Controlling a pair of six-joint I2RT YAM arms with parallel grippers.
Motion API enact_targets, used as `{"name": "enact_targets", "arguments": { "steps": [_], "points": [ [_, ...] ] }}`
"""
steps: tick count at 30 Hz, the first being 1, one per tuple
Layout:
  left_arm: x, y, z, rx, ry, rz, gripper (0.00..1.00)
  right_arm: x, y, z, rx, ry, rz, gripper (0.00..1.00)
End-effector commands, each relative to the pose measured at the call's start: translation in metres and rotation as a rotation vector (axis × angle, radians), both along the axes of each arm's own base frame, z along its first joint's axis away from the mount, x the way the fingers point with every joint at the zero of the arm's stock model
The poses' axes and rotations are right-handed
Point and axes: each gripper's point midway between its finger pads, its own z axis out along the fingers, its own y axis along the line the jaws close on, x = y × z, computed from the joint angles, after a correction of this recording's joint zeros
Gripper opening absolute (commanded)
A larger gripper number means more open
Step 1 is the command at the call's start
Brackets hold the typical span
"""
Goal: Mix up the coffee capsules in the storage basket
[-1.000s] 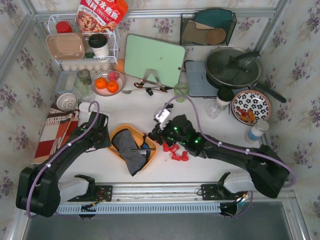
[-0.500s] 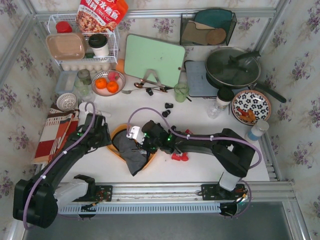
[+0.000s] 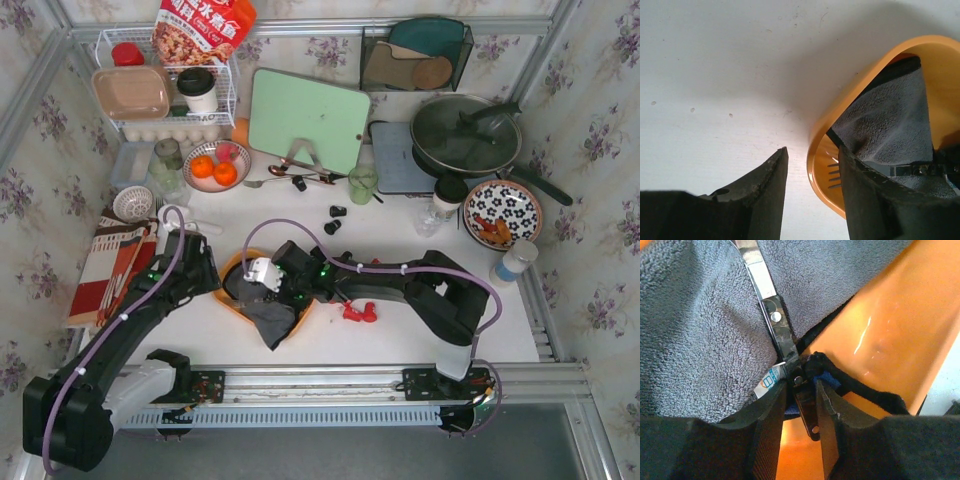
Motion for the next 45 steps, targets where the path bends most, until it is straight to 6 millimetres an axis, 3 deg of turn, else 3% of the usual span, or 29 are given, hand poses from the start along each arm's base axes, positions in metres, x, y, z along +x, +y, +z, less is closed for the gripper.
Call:
{"name": "enact_targets", "arguments": {
  "steps": [1, 10, 15, 18, 21, 25, 30, 33, 39, 45],
  "points": [
    [0.003, 0.003, 0.004, 0.004, -0.025, 0.023, 0.48, -0.012, -0.003, 0.002, -0.02, 0.041, 0.034, 0.4],
    [0.003, 0.004, 0.006, -0.007, -0.042, 0.044, 0.48, -0.017, 0.001, -0.01, -0.03, 0.078, 0.056, 0.43],
    [0.003, 0.007, 0.013, -0.009, -0.072, 0.07, 0.49, -0.013, 0.002, -0.006, -0.025, 0.062, 0.042, 0.27],
    [0.003, 0.007, 0.019, -0.018, -0.094, 0.072, 0.49, -0.011, 0.008, 0.016, 0.022, 0.038, 0.04, 0.14],
    [0.003, 0.007, 0.024, -0.025, -0.109, 0.069, 0.49, -0.006, 0.015, 0.051, 0.103, -0.008, 0.034, 0.01],
    [0.001, 0.006, 0.031, -0.038, -0.132, 0.064, 0.49, 0.0, 0.019, 0.089, 0.19, -0.069, 0.016, 0.0],
    [-0.001, 0.006, 0.043, -0.048, -0.166, 0.06, 0.49, 0.008, 0.017, 0.115, 0.23, -0.124, -0.023, 0.0],
    [-0.001, 0.004, 0.053, -0.062, -0.188, 0.048, 0.49, 0.017, 0.011, 0.115, 0.211, -0.163, -0.071, 0.0],
    [-0.006, -0.013, 0.081, -0.174, -0.25, -0.001, 0.5, 0.035, 0.004, 0.098, 0.176, -0.195, -0.2, 0.0],
    [-0.01, -0.033, 0.105, -0.293, -0.351, -0.083, 0.51, 0.033, 0.011, 0.1, 0.244, -0.17, -0.221, 0.0]
  ]
}}
